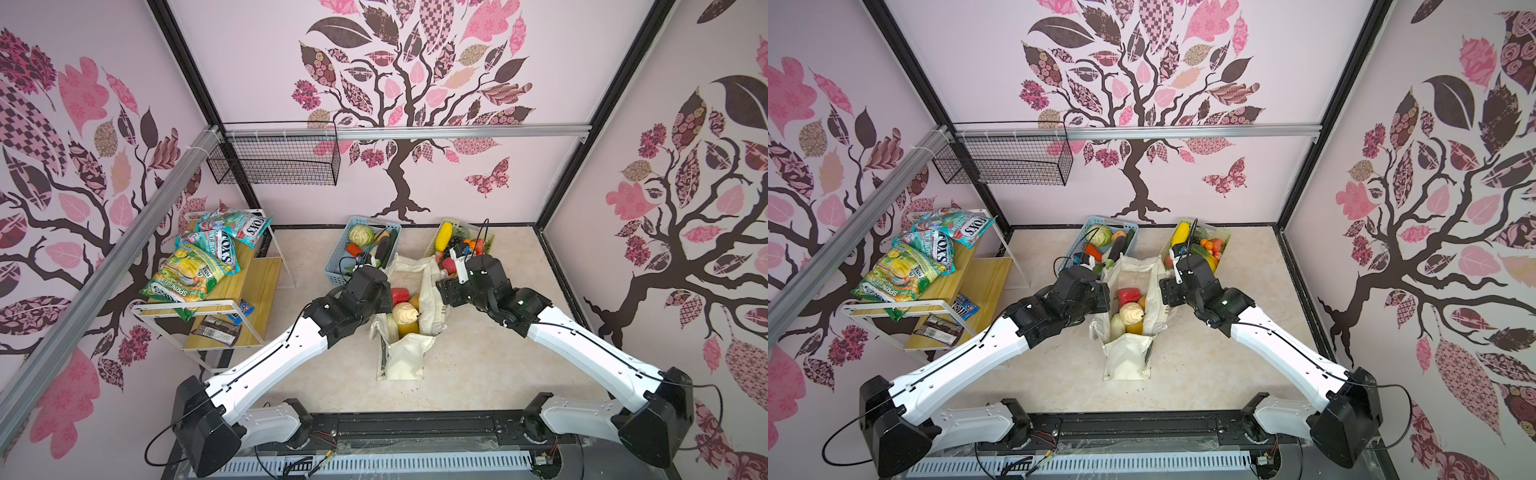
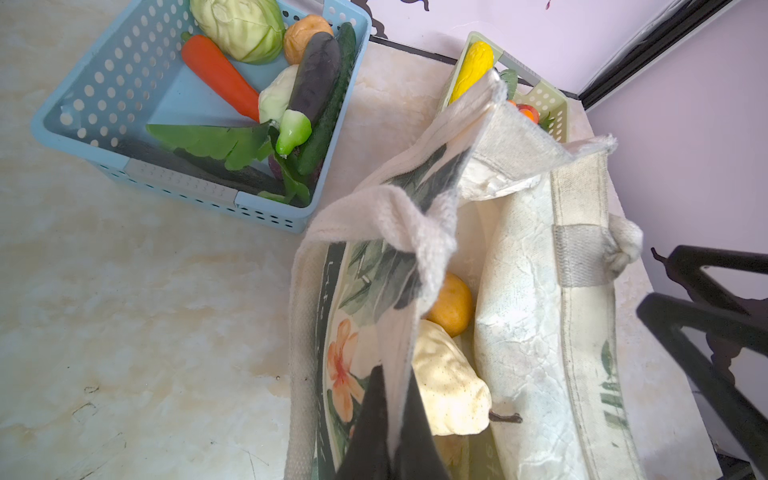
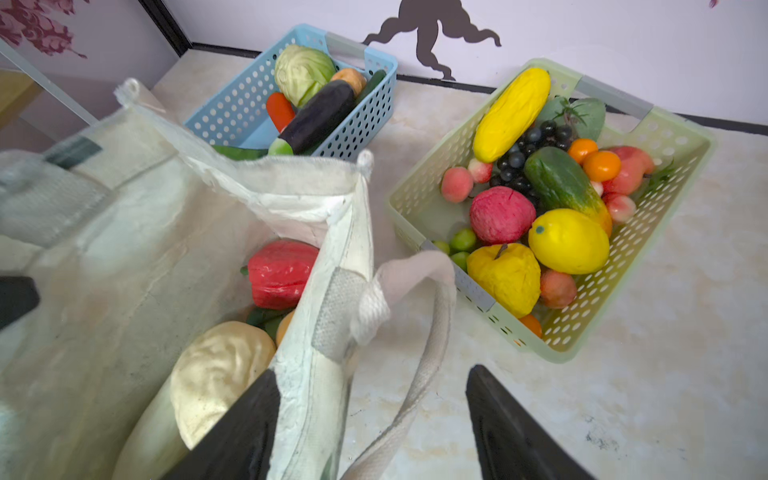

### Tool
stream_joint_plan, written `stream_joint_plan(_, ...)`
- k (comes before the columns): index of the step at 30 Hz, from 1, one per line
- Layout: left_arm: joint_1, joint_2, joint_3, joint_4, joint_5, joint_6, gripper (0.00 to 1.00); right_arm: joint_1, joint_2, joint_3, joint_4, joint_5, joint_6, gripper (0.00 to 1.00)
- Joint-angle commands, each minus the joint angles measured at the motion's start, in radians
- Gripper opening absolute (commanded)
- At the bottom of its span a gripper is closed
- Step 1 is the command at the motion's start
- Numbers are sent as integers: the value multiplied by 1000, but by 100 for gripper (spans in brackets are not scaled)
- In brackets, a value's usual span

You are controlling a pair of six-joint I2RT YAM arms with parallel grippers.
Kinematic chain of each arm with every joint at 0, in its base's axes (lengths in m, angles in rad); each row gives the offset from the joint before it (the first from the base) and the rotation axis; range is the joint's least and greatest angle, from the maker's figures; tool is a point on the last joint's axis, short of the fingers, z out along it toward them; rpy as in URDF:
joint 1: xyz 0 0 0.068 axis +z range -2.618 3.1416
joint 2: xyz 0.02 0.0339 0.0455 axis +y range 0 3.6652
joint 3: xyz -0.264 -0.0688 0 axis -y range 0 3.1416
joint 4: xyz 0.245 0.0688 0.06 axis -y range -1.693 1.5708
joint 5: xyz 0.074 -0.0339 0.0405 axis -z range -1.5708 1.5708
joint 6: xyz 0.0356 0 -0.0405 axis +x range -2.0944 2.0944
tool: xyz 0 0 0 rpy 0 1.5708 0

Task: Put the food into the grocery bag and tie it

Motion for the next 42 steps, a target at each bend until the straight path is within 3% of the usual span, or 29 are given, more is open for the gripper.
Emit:
stream_joint_plan(1, -7, -5, 5, 6, -10, 2, 0, 0, 18, -13, 16, -12, 23, 71)
stream_joint_plan(7, -8, -11, 7, -7, -14, 0, 0, 0, 52, -35, 64, -74, 42, 58)
stream_joint_plan(11, -5, -12, 18, -18, -9, -5, 1, 0, 69, -45, 89, -125, 50, 38)
stream_joint_plan(16, 5, -8, 54, -45, 18, -2, 21, 0, 80, -54, 115, -170, 57, 15)
stream_joint_plan(21, 71, -37, 64, -47, 117, -1, 41, 0, 86, -45, 110, -168, 49, 9)
stream_joint_plan(25, 106, -62, 87, -71, 159, 17, 49, 0, 89, -43, 110, -168, 46, 5)
stream_joint_plan(33, 201, -172, 59, -112, 114, -17, 55, -3, 94, -46, 110, -165, 47, 3)
stream_joint_plan(38, 332, -236, -78, -58, 208, -94, 57, -1, 90, -43, 109, -163, 45, 3)
stream_joint_plan(42, 373, -225, -176, -10, 266, -128, 56, -3, 93, -40, 106, -165, 43, 3)
